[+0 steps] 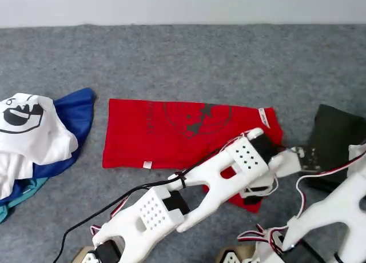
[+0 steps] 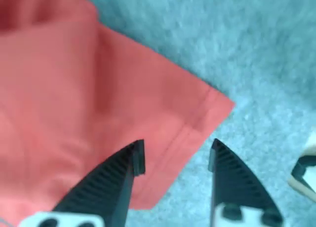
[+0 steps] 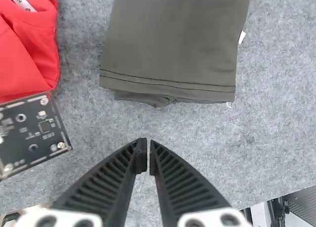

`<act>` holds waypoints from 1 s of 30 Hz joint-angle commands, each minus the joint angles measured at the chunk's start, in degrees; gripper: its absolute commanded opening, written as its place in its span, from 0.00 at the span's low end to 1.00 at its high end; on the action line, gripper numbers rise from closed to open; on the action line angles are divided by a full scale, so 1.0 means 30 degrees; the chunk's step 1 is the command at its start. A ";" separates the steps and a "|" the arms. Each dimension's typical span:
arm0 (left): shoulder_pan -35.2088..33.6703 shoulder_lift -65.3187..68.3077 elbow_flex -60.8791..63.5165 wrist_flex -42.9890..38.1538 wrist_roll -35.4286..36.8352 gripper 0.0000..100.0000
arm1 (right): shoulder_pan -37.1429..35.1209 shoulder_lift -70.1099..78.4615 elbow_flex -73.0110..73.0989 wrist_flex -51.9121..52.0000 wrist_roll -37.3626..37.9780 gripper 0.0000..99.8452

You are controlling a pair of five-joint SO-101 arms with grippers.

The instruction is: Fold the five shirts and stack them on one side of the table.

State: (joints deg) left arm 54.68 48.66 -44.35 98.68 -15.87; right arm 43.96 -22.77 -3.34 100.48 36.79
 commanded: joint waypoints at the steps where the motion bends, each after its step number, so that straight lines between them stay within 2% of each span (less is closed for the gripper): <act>1: -0.0352 0.0000 -0.1245 0.0586 0.0117 0.21 | 0.0132 -0.0601 -0.0117 0.0777 0.0176 0.02; 7: -0.0410 0.1201 -0.0542 0.0557 -0.0410 0.21 | 0.0190 -0.0601 -0.0117 0.0777 0.0205 0.02; 17: -0.0762 0.2784 -0.1714 0.0498 -0.0498 0.21 | 0.0132 -0.0513 -0.0147 0.0747 0.0205 0.02; 24: -0.0234 0.3370 -0.1890 0.0557 -0.0557 0.02 | 0.0132 -0.0571 -0.0147 0.0747 0.0205 0.02; 30: -0.0117 0.2168 -0.1861 0.0586 -0.0440 0.02 | 0.0132 -0.0571 -0.0147 0.0747 0.0205 0.02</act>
State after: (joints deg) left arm 54.86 58.33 -48.75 99.47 -17.10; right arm 43.96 -22.77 -3.34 100.48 36.79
